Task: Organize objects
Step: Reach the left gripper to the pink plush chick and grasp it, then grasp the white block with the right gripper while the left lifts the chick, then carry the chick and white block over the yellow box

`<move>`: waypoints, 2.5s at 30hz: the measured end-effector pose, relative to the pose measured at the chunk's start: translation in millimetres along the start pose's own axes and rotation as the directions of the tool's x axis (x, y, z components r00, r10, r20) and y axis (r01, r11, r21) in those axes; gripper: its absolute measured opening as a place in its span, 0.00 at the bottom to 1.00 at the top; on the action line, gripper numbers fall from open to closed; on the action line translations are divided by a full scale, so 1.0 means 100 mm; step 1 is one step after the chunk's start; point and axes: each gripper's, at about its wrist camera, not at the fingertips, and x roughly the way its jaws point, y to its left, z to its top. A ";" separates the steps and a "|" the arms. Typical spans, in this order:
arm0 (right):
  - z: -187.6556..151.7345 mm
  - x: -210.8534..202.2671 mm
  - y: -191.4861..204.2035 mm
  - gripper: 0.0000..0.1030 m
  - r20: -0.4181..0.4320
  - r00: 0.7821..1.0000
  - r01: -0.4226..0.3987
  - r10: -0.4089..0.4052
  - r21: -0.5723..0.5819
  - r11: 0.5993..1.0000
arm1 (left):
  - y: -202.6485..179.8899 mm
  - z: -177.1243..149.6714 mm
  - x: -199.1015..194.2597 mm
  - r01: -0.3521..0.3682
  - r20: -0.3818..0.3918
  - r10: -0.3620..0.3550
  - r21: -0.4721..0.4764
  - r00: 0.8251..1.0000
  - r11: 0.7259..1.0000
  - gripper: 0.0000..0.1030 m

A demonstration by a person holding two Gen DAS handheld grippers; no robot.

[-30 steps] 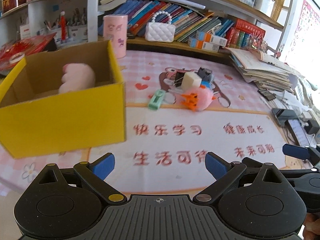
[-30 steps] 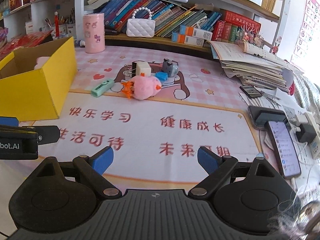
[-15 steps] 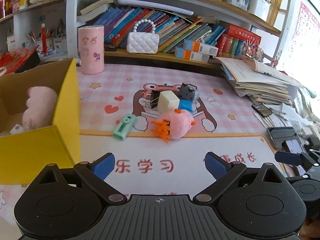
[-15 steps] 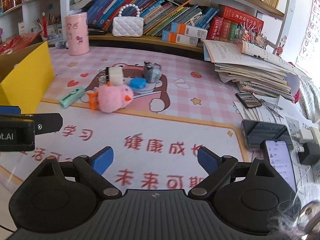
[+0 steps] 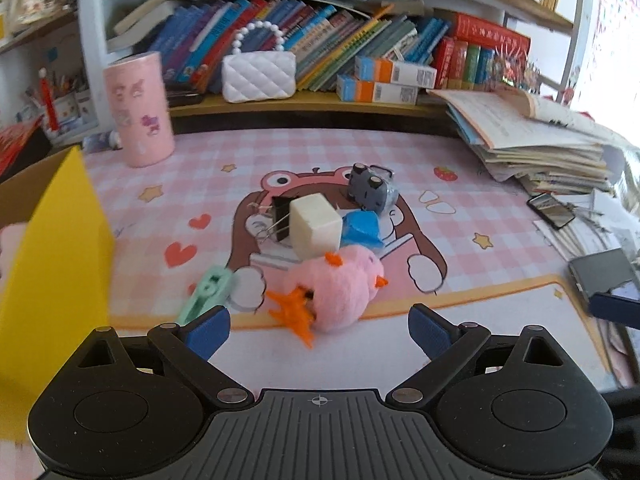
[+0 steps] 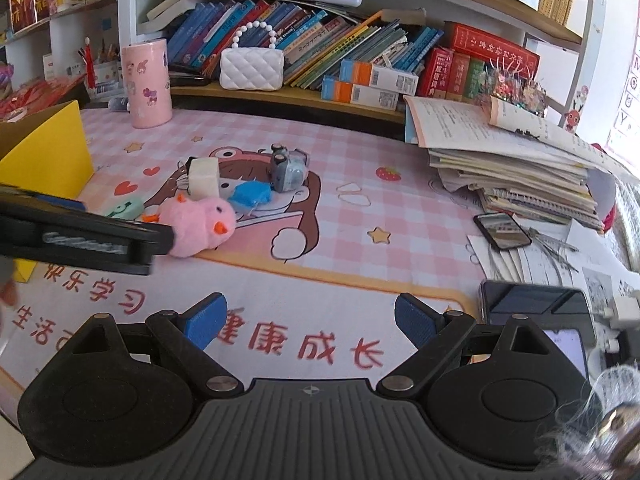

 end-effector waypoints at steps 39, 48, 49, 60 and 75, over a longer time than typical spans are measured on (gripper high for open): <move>0.60 0.84 0.44 0.64 0.097 0.965 -0.234 0.243 -0.096 0.968 | 0.73 -0.23 -0.92 -0.065 0.081 0.081 -0.178 0.993 0.982 0.63; 0.83 1.43 0.86 0.44 0.029 0.975 -0.212 0.221 -0.195 0.958 | 0.90 -0.44 -1.22 -0.111 0.080 0.129 -0.204 0.988 0.973 0.63; 0.83 1.46 0.87 0.41 0.021 0.977 -0.206 0.214 -0.194 0.959 | 0.92 -0.46 -1.24 -0.113 0.080 0.132 -0.209 0.988 0.971 0.63; 0.67 0.93 0.85 0.24 0.039 0.979 -0.196 0.201 -0.121 0.973 | 1.05 -0.59 -1.32 -0.051 0.109 0.075 -0.211 0.991 0.976 0.63; 0.18 -0.35 1.37 0.24 0.018 0.964 -0.259 0.264 -0.133 0.957 | 1.30 -0.72 -1.51 0.046 0.167 -0.008 -0.224 0.986 0.974 0.63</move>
